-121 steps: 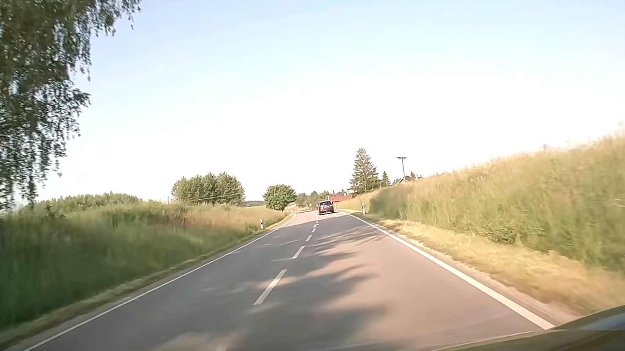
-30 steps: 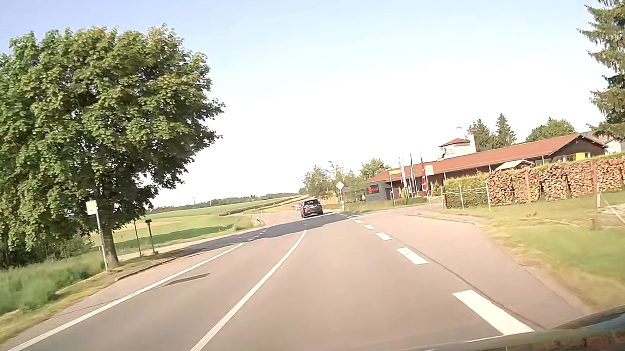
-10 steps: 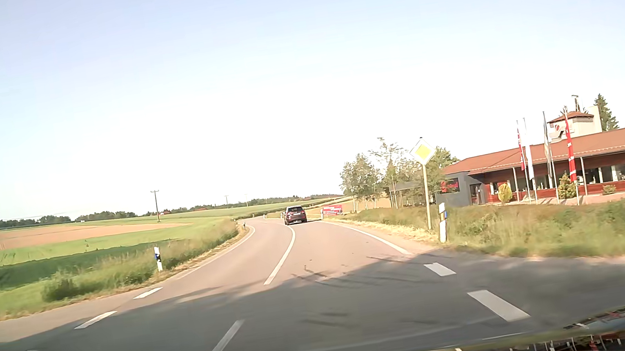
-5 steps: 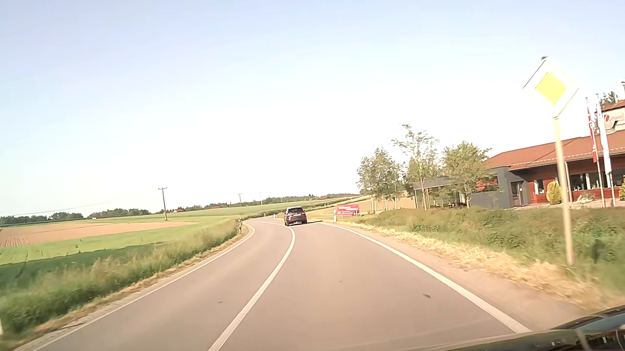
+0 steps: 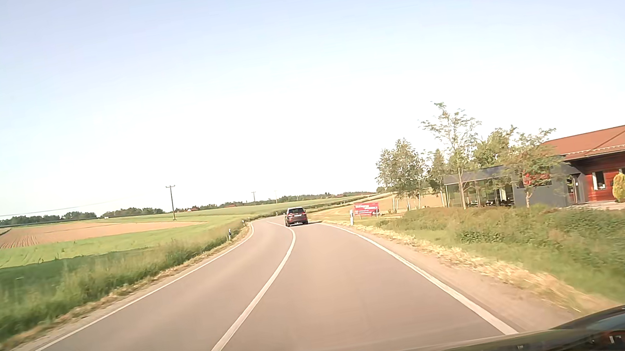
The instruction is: Follow the waypoints while adhering to traffic rules and regulations
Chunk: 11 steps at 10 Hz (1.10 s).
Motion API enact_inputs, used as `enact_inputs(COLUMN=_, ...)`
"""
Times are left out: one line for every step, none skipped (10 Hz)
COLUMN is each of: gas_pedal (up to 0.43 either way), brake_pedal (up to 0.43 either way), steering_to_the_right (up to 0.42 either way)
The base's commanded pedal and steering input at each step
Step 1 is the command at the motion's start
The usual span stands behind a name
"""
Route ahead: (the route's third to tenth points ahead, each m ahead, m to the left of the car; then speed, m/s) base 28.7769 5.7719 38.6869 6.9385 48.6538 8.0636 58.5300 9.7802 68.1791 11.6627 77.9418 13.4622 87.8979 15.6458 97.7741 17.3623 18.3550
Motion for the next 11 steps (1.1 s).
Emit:
enact_inputs(gas_pedal=0.169, brake_pedal=0.000, steering_to_the_right=-0.022)
enact_inputs(gas_pedal=0.157, brake_pedal=0.000, steering_to_the_right=-0.022)
enact_inputs(gas_pedal=0.138, brake_pedal=0.000, steering_to_the_right=-0.022)
enact_inputs(gas_pedal=0.138, brake_pedal=0.000, steering_to_the_right=-0.022)
enact_inputs(gas_pedal=0.138, brake_pedal=0.000, steering_to_the_right=-0.022)
enact_inputs(gas_pedal=0.138, brake_pedal=0.000, steering_to_the_right=-0.022)
enact_inputs(gas_pedal=0.138, brake_pedal=0.000, steering_to_the_right=-0.022)
enact_inputs(gas_pedal=0.138, brake_pedal=0.000, steering_to_the_right=-0.022)
enact_inputs(gas_pedal=0.138, brake_pedal=0.000, steering_to_the_right=-0.022)
enact_inputs(gas_pedal=0.150, brake_pedal=0.000, steering_to_the_right=-0.022)
enact_inputs(gas_pedal=0.150, brake_pedal=0.000, steering_to_the_right=-0.022)
